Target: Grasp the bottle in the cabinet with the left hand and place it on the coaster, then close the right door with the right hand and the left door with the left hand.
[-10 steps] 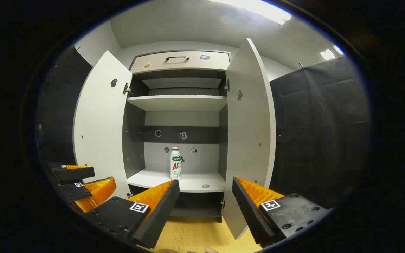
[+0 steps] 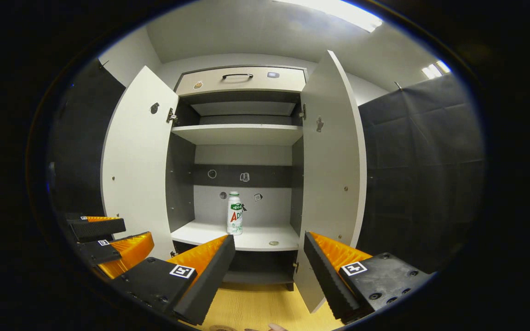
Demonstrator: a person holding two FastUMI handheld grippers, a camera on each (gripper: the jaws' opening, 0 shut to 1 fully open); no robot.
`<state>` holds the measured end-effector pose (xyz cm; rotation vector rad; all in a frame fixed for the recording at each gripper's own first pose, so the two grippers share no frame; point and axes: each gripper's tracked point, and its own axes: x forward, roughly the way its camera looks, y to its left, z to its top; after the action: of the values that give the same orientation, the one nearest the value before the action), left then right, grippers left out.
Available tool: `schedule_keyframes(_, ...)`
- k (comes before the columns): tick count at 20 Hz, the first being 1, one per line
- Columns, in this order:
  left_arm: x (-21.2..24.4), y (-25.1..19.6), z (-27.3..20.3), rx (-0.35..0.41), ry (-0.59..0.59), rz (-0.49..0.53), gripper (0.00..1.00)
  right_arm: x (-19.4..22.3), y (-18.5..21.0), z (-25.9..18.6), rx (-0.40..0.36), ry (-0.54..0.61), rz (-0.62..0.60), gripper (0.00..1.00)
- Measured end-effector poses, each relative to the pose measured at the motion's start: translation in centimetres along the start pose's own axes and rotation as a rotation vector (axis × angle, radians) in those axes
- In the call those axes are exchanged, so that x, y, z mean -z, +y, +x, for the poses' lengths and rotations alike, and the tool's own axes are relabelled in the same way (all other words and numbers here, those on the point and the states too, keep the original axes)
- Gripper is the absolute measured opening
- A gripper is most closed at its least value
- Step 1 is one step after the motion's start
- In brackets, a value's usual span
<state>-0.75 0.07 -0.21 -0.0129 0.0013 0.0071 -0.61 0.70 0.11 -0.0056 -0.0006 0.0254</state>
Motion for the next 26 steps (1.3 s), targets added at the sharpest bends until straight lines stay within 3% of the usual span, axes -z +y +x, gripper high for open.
schedule_keyframes(12, 0.5, 0.7, -0.6, 0.022, 0.009, 0.025, 0.94, 0.1, -0.7, -0.5, 0.062, -0.007, 0.012, 0.99)
schedule_keyframes(21, 0.5, 1.0, 0.9, 0.05, 0.002, 0.003, 0.94, 0.4, -1.4, 0.1, 0.098, 0.0, -0.045, 0.99)
schedule_keyframes(26, 0.3, -0.1, 4.4, 0.043, -0.011, -0.002, 0.94, 0.8, -1.4, 3.1, 0.053, -0.011, -0.065, 0.99)
